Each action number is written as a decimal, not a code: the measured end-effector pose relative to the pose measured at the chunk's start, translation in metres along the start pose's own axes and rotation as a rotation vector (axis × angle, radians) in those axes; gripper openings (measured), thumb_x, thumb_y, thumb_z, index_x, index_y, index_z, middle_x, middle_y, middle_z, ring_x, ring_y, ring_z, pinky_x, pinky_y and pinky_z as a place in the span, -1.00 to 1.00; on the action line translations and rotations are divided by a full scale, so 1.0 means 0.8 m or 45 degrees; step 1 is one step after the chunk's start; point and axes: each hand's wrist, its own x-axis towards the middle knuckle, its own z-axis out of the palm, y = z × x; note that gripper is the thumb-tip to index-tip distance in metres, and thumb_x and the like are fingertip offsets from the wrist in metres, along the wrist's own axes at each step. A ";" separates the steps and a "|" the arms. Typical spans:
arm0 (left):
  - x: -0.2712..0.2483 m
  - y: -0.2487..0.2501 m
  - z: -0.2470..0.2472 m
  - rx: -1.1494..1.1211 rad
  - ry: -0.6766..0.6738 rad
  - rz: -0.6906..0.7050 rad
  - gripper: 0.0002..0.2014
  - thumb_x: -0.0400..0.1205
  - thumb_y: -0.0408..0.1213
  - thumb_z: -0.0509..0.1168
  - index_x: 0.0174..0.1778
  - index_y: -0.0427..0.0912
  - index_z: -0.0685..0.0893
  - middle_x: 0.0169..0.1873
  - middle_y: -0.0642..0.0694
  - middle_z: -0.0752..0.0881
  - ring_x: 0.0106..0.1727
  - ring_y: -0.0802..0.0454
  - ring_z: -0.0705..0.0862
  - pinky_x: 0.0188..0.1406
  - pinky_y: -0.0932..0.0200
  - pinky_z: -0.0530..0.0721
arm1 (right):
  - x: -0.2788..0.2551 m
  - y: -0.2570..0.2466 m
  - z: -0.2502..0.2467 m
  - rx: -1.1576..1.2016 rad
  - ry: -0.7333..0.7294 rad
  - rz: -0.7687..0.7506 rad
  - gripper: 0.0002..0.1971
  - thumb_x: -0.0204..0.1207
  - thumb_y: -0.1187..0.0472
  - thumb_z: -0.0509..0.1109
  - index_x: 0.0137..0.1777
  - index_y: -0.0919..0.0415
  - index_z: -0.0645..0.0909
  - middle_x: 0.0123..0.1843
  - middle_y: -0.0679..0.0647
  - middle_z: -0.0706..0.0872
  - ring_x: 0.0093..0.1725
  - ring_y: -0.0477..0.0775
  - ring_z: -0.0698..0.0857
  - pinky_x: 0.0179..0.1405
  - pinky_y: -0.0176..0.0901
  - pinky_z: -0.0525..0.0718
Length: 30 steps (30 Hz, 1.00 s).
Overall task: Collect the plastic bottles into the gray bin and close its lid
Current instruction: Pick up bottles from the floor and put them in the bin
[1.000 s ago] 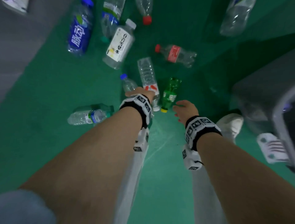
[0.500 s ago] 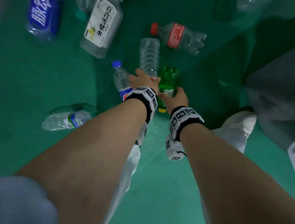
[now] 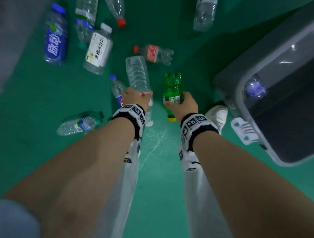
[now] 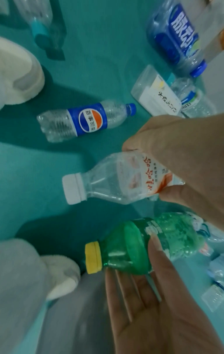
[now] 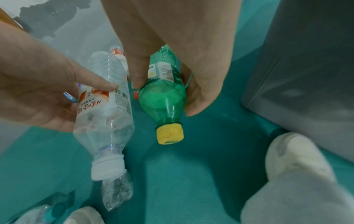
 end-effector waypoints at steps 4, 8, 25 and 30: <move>-0.082 0.044 -0.001 -0.096 -0.043 0.066 -0.26 0.54 0.10 0.37 0.49 -0.25 0.28 0.40 -0.24 0.40 0.37 -0.25 0.49 0.30 -0.06 0.51 | -0.046 -0.001 -0.078 -0.061 0.007 -0.014 -0.38 0.36 -0.05 0.54 0.38 0.12 0.46 0.24 0.11 0.63 0.14 0.11 0.66 0.07 -0.12 0.63; -0.153 0.096 0.014 -0.323 -0.087 0.095 -0.36 0.54 0.00 0.41 0.43 -0.21 0.33 0.33 -0.20 0.40 0.21 -0.14 0.54 0.25 0.00 0.54 | -0.075 0.003 -0.154 -0.066 0.010 -0.014 -0.43 0.38 -0.06 0.53 0.34 0.13 0.50 0.19 0.07 0.69 0.07 0.07 0.68 0.03 -0.14 0.63; -0.307 0.255 0.187 0.032 -0.400 0.465 -0.35 0.50 0.07 0.42 0.43 -0.12 0.38 0.30 -0.12 0.42 0.21 -0.09 0.56 0.28 -0.05 0.61 | -0.024 0.148 -0.406 -0.097 0.226 0.187 -0.32 0.25 -0.02 0.63 0.39 0.08 0.52 0.23 0.15 0.69 0.19 0.18 0.68 0.26 0.00 0.63; -0.269 0.286 0.242 0.180 -0.326 0.347 -0.32 0.44 0.09 0.46 0.38 -0.18 0.44 0.29 -0.20 0.49 0.23 -0.18 0.58 0.30 -0.04 0.58 | 0.027 0.196 -0.422 -0.227 0.170 0.239 -0.30 0.32 0.06 0.61 0.45 0.15 0.46 0.30 0.25 0.56 0.29 0.28 0.58 0.28 -0.07 0.52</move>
